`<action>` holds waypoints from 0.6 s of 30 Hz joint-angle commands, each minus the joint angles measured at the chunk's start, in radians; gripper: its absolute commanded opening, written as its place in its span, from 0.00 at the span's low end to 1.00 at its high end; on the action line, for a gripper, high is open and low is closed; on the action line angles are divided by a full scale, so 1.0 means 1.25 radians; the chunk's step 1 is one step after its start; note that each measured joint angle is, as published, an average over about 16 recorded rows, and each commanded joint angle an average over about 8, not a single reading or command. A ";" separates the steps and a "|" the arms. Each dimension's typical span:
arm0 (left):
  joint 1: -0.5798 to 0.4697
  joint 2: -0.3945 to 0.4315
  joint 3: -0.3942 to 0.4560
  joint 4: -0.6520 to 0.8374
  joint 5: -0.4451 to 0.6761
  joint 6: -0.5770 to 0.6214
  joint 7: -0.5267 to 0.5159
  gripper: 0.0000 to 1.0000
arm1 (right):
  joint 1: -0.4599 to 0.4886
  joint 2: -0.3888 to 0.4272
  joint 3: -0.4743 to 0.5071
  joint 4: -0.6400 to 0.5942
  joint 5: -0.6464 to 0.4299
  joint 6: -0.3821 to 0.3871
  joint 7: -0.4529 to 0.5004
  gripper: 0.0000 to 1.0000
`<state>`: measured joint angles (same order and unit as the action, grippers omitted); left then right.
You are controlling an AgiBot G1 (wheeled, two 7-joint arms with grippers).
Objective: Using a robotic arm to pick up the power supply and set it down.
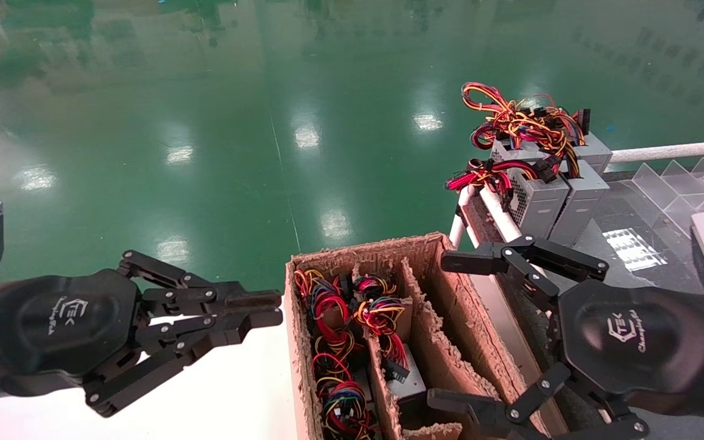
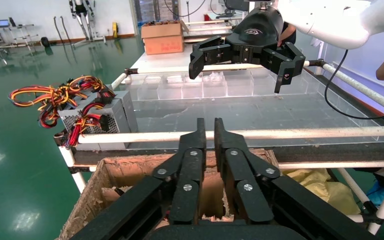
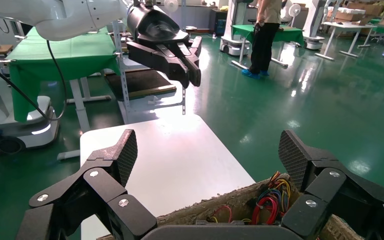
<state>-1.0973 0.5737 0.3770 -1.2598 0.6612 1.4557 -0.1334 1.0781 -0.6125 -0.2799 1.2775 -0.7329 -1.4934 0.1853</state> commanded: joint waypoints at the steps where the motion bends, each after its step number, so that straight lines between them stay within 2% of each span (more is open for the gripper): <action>1: 0.000 0.000 0.000 0.000 0.000 0.000 0.000 0.01 | 0.000 0.000 0.000 0.000 0.000 0.000 0.000 1.00; 2: 0.000 0.000 0.000 0.000 0.000 0.000 0.000 0.11 | 0.000 0.000 0.000 0.000 0.000 0.000 0.000 1.00; 9: 0.000 0.000 0.000 0.000 0.000 0.000 0.000 0.97 | 0.000 0.000 0.000 0.000 0.000 0.000 0.000 1.00; 10: 0.000 0.000 0.000 0.000 0.000 0.000 0.000 1.00 | 0.000 0.000 0.000 0.000 0.000 0.000 0.000 1.00; 18: 0.000 0.000 0.000 0.000 0.000 0.000 0.000 1.00 | 0.000 0.000 -0.001 -0.001 -0.002 0.002 0.001 1.00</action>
<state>-1.0974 0.5737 0.3770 -1.2598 0.6611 1.4558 -0.1334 1.0804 -0.6125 -0.2816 1.2751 -0.7418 -1.4855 0.1864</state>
